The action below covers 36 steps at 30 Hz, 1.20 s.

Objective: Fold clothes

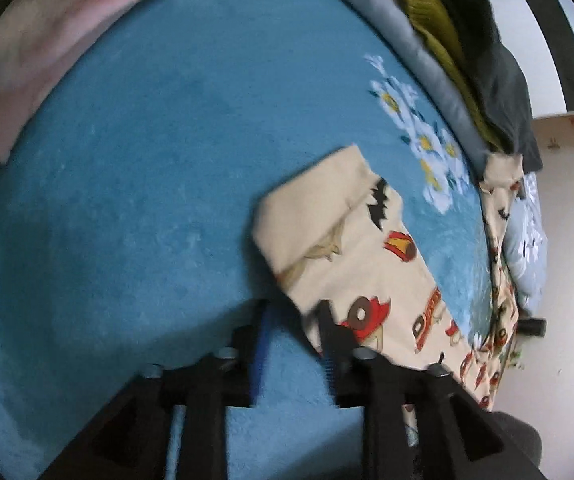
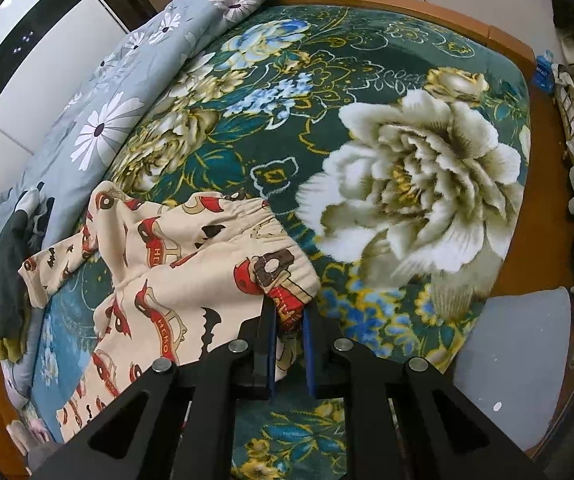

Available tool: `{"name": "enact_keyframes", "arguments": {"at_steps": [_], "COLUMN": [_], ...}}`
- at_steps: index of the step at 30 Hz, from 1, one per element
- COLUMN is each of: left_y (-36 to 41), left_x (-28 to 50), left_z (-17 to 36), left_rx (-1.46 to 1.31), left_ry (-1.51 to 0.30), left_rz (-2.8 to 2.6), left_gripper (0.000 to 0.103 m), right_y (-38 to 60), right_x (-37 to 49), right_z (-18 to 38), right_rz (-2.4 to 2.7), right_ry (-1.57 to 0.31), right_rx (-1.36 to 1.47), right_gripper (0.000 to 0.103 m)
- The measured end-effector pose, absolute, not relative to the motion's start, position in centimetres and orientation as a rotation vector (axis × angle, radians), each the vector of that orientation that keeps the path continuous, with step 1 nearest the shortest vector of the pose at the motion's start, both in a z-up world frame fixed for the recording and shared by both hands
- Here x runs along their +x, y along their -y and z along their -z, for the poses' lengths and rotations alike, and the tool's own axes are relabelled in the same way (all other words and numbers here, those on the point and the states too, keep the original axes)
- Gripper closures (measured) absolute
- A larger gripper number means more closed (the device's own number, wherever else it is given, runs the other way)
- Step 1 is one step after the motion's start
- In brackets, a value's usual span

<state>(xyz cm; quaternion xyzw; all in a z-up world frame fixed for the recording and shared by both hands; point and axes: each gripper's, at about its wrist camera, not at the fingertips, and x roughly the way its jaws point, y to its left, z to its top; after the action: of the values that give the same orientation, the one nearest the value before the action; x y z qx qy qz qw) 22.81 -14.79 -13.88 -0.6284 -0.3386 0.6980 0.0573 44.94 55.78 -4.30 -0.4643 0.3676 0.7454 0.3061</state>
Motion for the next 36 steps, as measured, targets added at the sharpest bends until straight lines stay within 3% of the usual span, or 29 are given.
{"name": "enact_keyframes", "arguments": {"at_steps": [4,5,7,15,21,24,25,28,29,33,36], "left_y": [14.8,14.7,14.1,13.2,14.3,14.0,13.7,12.8,12.2,7.7,3.3], "left_x": [21.8,21.5,20.8,21.8,21.6,21.1,21.1,21.0,20.7,17.8,13.8], "left_z": [13.3,13.0,12.7,7.9,10.5,9.3,8.6,5.8,4.7,2.0,2.5], "left_rx": [-1.864,-1.868,-1.900,-1.825,-1.921,-1.904,-1.895,-1.846,-1.812,-1.666,-1.613], "left_ry": [1.039,1.020,0.943,0.388,0.433,0.430,0.415,0.317,0.263,0.137,0.125], "left_rz": [-2.164,-2.187,-2.247,-2.551,-2.483,-2.446,-2.439,-2.460,-2.478,-2.450,-2.391], "left_gripper": [0.072,0.077,0.096,0.097,0.097,0.093,0.088,0.056,0.050,0.045,0.043], "right_y": [-55.7,-55.6,-55.4,-54.4,-54.0,-53.9,-54.0,-54.4,-54.7,-55.6,-56.8], "right_x": [45.4,45.5,45.5,46.2,46.8,46.3,46.1,45.2,44.8,43.0,41.0], "right_z": [4.8,4.9,5.0,5.1,8.4,7.8,7.4,6.0,5.5,3.5,4.2], "right_rz": [-1.953,-1.948,-1.940,-1.955,-1.878,-1.899,-1.908,-1.937,-1.947,-1.988,-2.003], "right_ry": [-0.997,-0.999,-0.999,-0.966,-1.029,-0.999,-0.982,-0.910,-0.879,-0.753,-0.805], "right_rx": [-1.237,-1.239,-1.244,-1.279,-1.336,-1.356,-1.364,-1.377,-1.376,-1.373,-1.358], "right_gripper": [0.091,0.091,0.091,0.091,0.091,0.089,0.087,0.076,0.073,0.069,0.068]}}
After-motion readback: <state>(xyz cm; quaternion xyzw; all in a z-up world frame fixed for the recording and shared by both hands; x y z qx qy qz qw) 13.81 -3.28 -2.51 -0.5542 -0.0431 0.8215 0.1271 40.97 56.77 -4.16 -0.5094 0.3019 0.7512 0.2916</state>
